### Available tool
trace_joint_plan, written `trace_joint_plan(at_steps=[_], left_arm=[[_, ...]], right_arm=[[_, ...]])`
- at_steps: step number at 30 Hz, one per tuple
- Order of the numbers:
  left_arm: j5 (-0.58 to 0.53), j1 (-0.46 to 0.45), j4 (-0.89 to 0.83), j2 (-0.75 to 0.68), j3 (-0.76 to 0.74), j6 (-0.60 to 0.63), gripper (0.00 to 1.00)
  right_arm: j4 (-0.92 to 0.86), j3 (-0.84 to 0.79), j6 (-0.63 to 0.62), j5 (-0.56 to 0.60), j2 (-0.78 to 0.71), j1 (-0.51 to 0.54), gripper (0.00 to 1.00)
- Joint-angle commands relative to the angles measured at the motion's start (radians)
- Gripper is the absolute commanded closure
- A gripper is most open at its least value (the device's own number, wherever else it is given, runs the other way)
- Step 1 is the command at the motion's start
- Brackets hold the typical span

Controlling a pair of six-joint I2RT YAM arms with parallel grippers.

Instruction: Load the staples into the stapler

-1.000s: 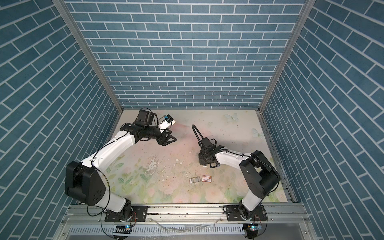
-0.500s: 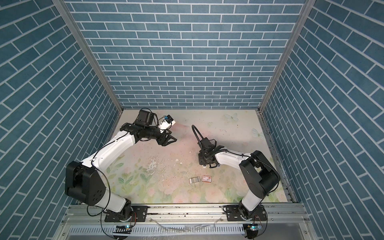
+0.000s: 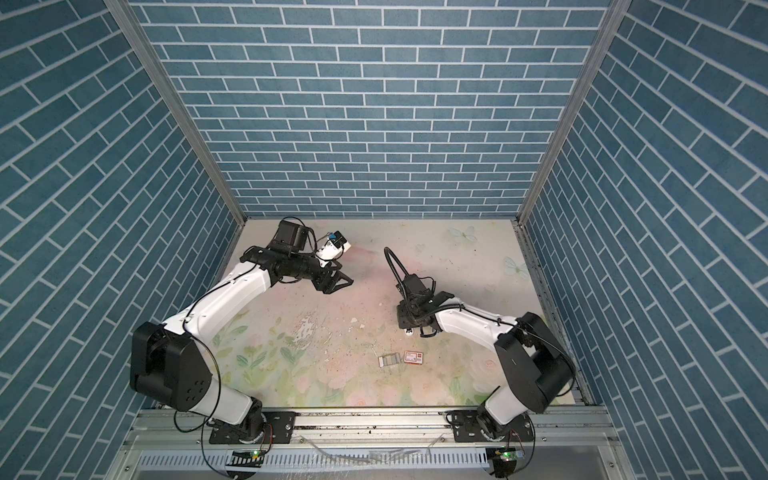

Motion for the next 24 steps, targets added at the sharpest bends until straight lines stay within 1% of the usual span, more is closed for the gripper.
trace_joint_plan(at_steps=[1,5,7,11,13,16,19,24], left_arm=[[-0.008,0.002,-0.035,-0.025,0.018,0.009,0.23],[0.002,0.001,-0.042,-0.029,0.008,0.024,0.22],[0.018,0.001,-0.033,-0.032,-0.010,0.034,0.23],[0.062,-0.001,-0.009,-0.027,-0.046,0.041,0.23],[0.069,-0.001,0.006,-0.018,-0.055,0.032,0.23],[0.078,0.000,0.018,0.005,-0.058,0.021,0.23],[0.083,-0.001,0.018,0.014,-0.060,0.016,0.23],[0.082,0.000,0.026,0.015,-0.067,0.018,0.23]], right_arm=[[-0.073,-0.042,0.059,0.027,-0.119,0.039,0.62],[-0.102,-0.100,0.110,-0.002,-0.234,0.115,0.65],[-0.110,-0.124,0.138,0.001,-0.276,0.156,0.66],[-0.085,-0.163,0.199,-0.024,-0.307,0.230,0.68],[-0.051,-0.176,0.220,-0.029,-0.290,0.266,0.68],[-0.033,-0.171,0.244,-0.007,-0.228,0.314,0.70],[-0.015,-0.148,0.243,-0.013,-0.160,0.356,0.70],[-0.020,-0.123,0.262,0.011,-0.069,0.382,0.72]])
